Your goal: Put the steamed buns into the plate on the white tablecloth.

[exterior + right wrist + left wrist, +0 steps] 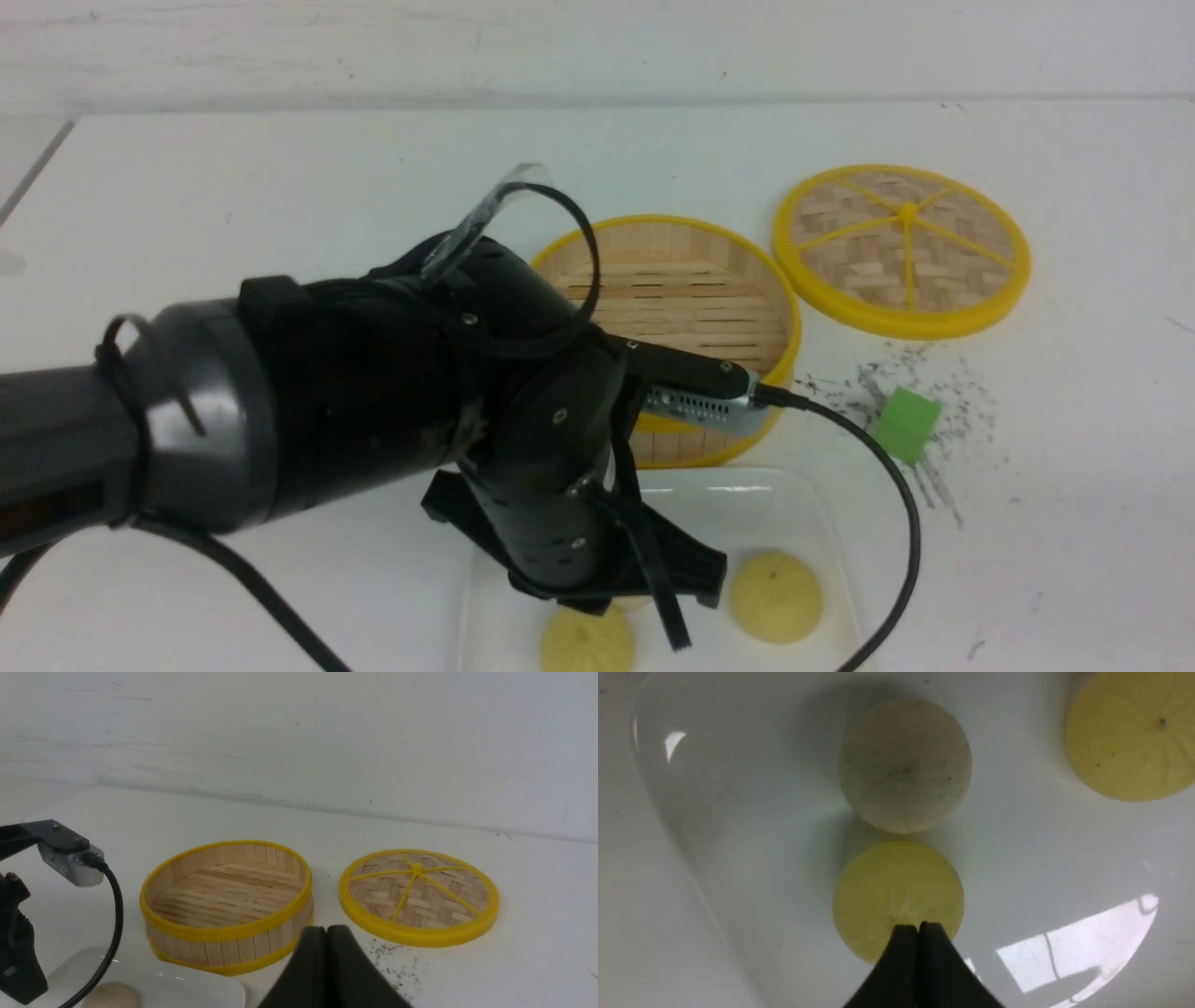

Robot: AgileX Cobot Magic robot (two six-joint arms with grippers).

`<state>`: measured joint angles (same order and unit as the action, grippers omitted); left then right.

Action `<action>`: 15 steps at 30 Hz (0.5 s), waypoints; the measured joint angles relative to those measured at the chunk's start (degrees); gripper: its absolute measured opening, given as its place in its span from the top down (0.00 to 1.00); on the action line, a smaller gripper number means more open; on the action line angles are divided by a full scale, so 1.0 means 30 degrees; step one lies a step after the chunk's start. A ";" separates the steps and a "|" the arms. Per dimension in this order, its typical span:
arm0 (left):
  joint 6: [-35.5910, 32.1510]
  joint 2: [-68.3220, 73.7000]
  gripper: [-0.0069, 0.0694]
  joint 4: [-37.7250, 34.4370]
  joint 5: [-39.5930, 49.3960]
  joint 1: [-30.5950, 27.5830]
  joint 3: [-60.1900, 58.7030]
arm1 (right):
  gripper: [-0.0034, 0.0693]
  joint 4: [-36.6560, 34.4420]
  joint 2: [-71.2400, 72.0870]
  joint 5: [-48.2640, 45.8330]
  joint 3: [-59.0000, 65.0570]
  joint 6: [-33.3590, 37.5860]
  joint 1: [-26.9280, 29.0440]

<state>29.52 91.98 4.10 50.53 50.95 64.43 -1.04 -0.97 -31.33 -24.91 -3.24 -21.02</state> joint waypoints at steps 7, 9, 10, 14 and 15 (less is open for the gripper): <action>0.0000 0.0000 0.90 0.0000 -0.0059 0.0000 0.0000 | 0.96 0.0017 0.0000 -0.0524 0.0000 0.0054 0.0000; 0.0000 0.0000 0.90 0.0000 -0.0059 0.0000 0.0000 | 0.96 0.0017 0.0000 -0.0610 0.0000 0.0054 0.0000; 0.0000 0.0000 0.90 0.0000 -0.0059 0.0000 0.0000 | 0.96 0.0017 0.0000 -0.0633 0.0000 0.0054 0.0000; 0.0000 0.0000 0.89 0.0000 -0.0038 0.0000 0.0000 | 0.96 0.0017 0.0000 -0.0633 0.0000 0.0054 0.0000; 0.0000 0.0000 0.89 0.0000 -0.0038 0.0000 0.0000 | 0.96 0.0017 0.0000 -0.0633 0.0000 0.0054 0.0000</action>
<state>29.52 91.98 4.10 50.42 50.95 64.43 -0.99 -0.97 -33.23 -24.91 -3.08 -21.02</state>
